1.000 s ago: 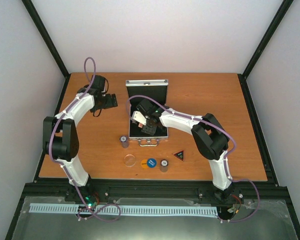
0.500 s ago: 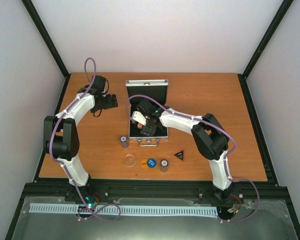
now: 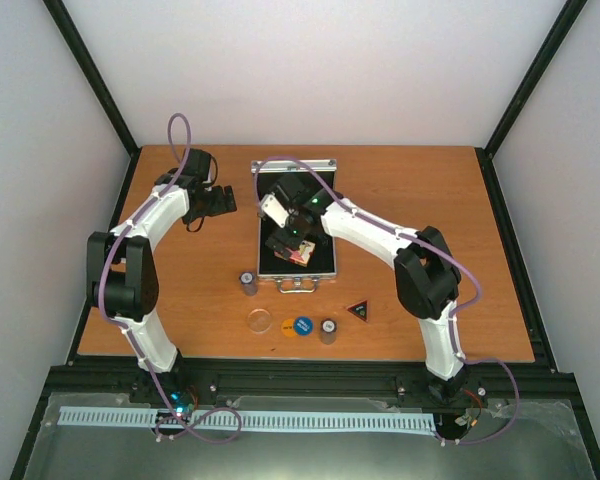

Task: Pack up texas hold em set

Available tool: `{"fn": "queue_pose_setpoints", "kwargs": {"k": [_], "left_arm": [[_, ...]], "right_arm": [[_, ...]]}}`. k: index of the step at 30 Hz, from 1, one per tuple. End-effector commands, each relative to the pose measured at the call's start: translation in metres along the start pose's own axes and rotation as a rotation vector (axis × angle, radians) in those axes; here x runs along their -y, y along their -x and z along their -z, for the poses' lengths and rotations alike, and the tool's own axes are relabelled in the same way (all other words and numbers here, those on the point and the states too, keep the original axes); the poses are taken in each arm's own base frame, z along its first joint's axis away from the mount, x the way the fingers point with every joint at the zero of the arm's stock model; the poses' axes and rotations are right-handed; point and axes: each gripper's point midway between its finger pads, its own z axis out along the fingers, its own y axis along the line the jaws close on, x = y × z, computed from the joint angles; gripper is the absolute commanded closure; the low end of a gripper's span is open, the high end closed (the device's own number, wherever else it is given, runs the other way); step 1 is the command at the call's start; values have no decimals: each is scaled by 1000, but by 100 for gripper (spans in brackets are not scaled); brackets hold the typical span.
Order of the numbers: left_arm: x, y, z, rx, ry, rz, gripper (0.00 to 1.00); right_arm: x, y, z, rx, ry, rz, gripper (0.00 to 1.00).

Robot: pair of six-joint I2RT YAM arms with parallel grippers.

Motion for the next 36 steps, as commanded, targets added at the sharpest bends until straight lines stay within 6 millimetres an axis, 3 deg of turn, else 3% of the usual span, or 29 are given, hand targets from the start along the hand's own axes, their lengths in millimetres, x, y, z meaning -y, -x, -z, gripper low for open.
{"fn": "queue_pose_setpoints", "kwargs": {"k": [1, 5, 16, 27, 36], "left_arm": [[10, 7, 4, 16, -35, 18, 0], [15, 12, 4, 22, -53, -15, 0], [31, 13, 1, -5, -135, -116, 0], [36, 5, 0, -17, -177, -113, 0], [42, 6, 2, -11, -207, -113, 0]], "right_arm": [[3, 26, 39, 38, 41, -231, 1], [9, 39, 49, 6, 39, -428, 2], [-12, 8, 25, -169, 104, -791, 0], [-17, -31, 6, -267, 24, -975, 0], [13, -13, 29, -183, -123, -1186, 0]]}}
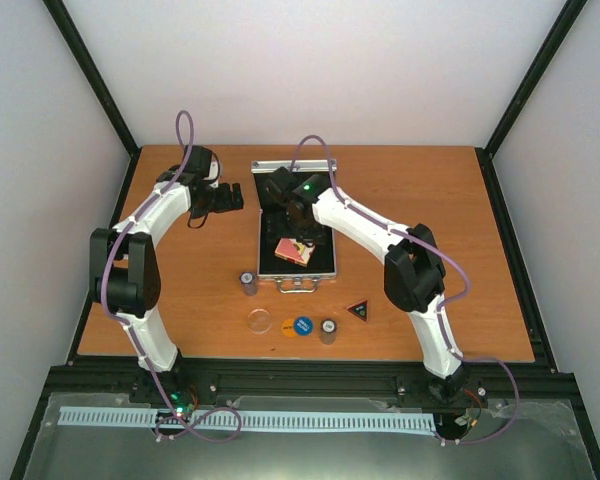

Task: Pack up texas hold em set

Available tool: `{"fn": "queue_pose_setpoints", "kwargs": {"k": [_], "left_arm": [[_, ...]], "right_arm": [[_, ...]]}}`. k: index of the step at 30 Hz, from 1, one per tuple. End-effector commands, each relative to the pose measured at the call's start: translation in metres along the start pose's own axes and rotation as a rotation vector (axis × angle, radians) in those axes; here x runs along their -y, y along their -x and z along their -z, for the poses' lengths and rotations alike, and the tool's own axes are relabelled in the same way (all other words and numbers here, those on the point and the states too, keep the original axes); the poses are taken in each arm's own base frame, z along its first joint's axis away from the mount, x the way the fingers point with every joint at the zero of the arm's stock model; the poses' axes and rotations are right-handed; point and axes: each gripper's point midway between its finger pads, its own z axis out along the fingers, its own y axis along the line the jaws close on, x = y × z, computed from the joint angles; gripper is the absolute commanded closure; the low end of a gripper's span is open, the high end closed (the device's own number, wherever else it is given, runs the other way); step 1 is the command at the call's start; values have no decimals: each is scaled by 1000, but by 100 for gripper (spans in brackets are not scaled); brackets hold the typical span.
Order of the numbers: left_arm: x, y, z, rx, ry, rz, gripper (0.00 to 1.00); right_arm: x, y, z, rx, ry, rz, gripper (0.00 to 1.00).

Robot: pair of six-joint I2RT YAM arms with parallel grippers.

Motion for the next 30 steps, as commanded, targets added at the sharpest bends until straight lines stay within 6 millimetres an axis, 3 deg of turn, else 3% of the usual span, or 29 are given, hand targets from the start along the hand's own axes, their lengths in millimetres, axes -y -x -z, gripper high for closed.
{"fn": "queue_pose_setpoints", "kwargs": {"k": [1, 4, 8, 13, 24, 30], "left_arm": [[10, 6, 4, 23, -37, -28, 0], [10, 6, 5, 26, -39, -30, 0], [9, 5, 5, 26, -36, -31, 0], [11, 5, 4, 22, -44, -27, 0], [11, 6, 2, 23, -46, -34, 0], [10, 6, 2, 24, -41, -38, 0]], "right_arm": [[13, 15, 17, 75, -63, -202, 0], [14, 8, 6, 23, -67, -278, 0], [9, 10, -2, 16, -59, -234, 0], [19, -1, -13, -27, -99, -254, 0], [18, -1, -39, -90, -118, -291, 0], [14, 3, -43, -79, -102, -306, 0]]}}
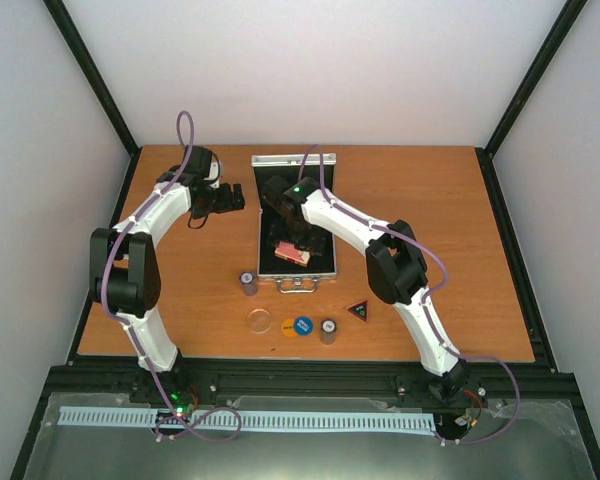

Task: Pack up texas hold em set

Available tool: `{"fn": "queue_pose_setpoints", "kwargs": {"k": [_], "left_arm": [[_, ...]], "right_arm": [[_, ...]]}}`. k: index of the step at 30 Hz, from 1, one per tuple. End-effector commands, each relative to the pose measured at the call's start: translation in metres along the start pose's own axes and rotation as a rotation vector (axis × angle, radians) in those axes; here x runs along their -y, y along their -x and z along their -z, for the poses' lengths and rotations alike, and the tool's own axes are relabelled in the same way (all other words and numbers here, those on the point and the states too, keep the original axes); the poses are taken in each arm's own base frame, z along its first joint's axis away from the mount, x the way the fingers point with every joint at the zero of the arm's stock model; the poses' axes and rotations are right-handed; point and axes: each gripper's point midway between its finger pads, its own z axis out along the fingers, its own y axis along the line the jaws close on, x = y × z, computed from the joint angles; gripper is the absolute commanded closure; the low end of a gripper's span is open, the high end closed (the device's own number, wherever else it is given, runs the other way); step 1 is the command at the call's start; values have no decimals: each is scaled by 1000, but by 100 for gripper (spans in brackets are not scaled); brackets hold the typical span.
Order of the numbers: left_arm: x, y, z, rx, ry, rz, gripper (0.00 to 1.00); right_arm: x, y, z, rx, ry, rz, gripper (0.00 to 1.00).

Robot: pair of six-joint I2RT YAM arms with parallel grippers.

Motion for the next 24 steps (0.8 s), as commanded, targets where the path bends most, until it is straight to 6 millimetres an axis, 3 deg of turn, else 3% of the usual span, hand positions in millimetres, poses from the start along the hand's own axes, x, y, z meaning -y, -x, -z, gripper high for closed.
{"fn": "queue_pose_setpoints", "kwargs": {"k": [1, 10, 14, 24], "left_arm": [[6, 7, 3, 25, -17, -34, 0], [5, 5, 4, 26, -12, -35, 0], [5, 5, 3, 26, -11, -33, 0], [4, 7, 1, 23, -5, -31, 0]], "right_arm": [[-5, 7, -3, 0, 21, -35, 0], [-7, -3, -16, -58, 29, -17, 0], [-9, -2, -4, -33, 69, 68, 0], [13, -3, 28, 61, 50, 270, 0]]}}
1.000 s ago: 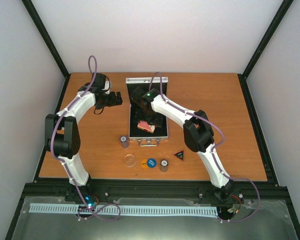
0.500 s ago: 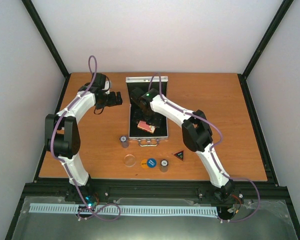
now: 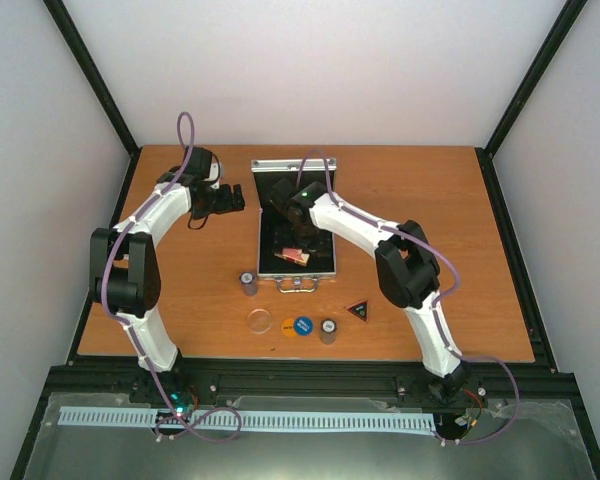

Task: Pack up texas hold em set

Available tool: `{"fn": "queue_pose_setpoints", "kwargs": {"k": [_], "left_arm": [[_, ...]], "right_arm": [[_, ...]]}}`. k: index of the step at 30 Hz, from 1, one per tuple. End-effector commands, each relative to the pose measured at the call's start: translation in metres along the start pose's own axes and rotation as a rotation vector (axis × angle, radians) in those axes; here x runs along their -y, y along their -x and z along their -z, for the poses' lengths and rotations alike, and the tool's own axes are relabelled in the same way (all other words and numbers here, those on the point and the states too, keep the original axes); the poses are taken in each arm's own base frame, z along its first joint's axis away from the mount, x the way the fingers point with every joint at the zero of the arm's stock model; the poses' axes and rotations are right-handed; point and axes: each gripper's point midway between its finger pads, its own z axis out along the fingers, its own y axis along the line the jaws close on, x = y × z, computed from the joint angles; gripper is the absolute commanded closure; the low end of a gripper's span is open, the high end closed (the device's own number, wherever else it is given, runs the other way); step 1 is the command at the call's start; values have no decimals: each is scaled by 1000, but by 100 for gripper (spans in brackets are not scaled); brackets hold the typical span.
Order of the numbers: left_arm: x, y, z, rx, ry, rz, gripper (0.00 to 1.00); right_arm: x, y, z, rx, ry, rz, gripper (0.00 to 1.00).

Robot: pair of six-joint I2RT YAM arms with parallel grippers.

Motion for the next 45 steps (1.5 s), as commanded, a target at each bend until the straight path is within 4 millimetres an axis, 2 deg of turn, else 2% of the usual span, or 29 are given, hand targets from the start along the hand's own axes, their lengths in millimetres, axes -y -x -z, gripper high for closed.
{"fn": "queue_pose_setpoints", "kwargs": {"k": [1, 7, 9, 15, 19, 23, 28, 32, 37, 45], "left_arm": [[5, 9, 2, 27, -6, -30, 0], [4, 8, 3, 28, -2, -28, 0], [3, 7, 3, 27, 0, -28, 0], [4, 8, 3, 23, -3, -28, 0], [3, 9, 2, 20, 10, -30, 0], [3, 7, -2, 6, 2, -19, 0], [3, 4, -8, -12, -2, -13, 0], [1, 2, -14, -22, 3, -10, 0], [-1, 1, -16, -27, 13, -13, 0], [-3, 3, -6, -6, 28, -13, 0]], "right_arm": [[4, 7, 30, 81, 22, 144, 0], [-10, 2, 60, 161, 157, 360, 0], [-16, -5, 64, 162, 205, 463, 0], [-16, -27, 40, 57, 190, 810, 0], [-2, -6, 29, 124, 21, 990, 0], [12, 25, 20, 200, -154, 1056, 0], [6, 42, 15, 260, -199, 1120, 0], [-10, 33, 3, 215, -101, 1184, 0], [-24, 19, -4, 180, 12, 1227, 0], [-23, 15, -23, 130, 71, 1218, 1]]}}
